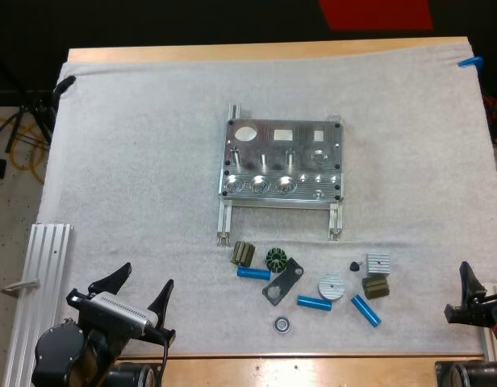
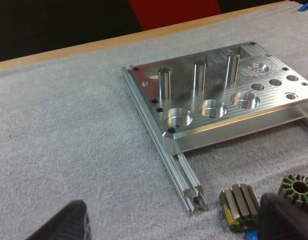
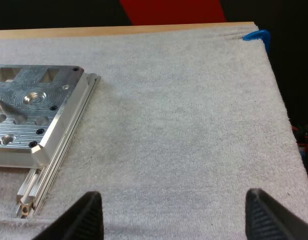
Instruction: Load cells from left to right
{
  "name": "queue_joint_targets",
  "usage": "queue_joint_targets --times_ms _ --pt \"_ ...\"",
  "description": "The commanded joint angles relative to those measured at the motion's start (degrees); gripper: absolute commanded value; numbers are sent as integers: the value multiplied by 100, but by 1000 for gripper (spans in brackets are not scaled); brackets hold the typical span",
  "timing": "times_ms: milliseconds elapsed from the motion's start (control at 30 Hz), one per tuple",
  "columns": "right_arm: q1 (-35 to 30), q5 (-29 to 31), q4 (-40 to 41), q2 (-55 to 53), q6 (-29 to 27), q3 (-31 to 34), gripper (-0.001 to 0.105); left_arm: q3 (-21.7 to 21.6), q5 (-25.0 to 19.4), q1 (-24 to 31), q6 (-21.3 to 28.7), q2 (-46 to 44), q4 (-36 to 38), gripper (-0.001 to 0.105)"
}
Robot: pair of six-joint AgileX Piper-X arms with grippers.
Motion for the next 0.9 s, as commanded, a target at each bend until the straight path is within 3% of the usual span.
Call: queue_joint_targets --times_ms 0,467,633,867 --pt "-23 -7 -39 -226 22 -25 59 -17 7 -20 -72 -778 -98 67" --pt "146 192 -58 -198 128 -57 59 -51 7 -20 -50 -750 -130 67" --pt "438 192 -58 238 -161 -508 59 -495 7 -368 -24 -294 -130 67" --pt "846 48 53 1241 -418 -1376 59 -1267 7 -1191 570 716 -130 67"
